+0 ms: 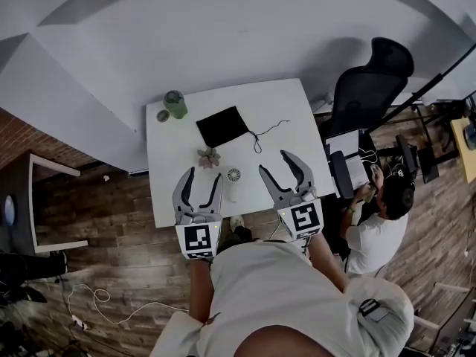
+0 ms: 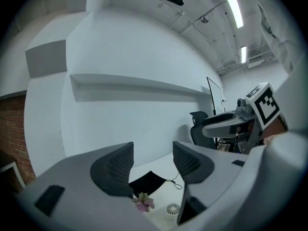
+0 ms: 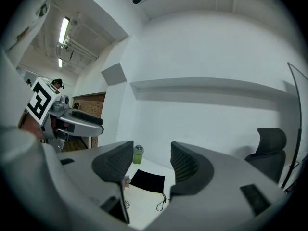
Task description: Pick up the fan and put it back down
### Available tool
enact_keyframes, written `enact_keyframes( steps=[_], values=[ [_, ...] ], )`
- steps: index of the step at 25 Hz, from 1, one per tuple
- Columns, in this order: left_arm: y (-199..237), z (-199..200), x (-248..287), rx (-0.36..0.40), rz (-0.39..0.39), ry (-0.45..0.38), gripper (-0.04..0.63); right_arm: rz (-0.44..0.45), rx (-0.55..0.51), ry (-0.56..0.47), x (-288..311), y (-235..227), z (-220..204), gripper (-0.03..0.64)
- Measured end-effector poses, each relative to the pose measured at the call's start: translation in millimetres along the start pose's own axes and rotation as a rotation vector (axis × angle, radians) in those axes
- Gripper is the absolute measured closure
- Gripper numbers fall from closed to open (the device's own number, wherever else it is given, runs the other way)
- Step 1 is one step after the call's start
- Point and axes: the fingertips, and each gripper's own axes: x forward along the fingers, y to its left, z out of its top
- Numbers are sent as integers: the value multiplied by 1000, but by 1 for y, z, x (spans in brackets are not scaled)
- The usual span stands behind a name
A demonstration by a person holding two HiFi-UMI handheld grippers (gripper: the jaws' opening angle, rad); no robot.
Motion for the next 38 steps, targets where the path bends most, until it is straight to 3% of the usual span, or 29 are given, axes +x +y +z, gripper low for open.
enact_keyframes(
  steps=[8,18,38],
  values=[
    [37,-8,29,-7,-42,1,345,-23,-27,-9,42,7,12,371],
    [55,-31,47,-11,-92,37,345,-33,-24,103,61,18,-15,372],
    [7,-108,76,-73,-143,228,351,105,15,210,77,12,-81,382]
  ],
)
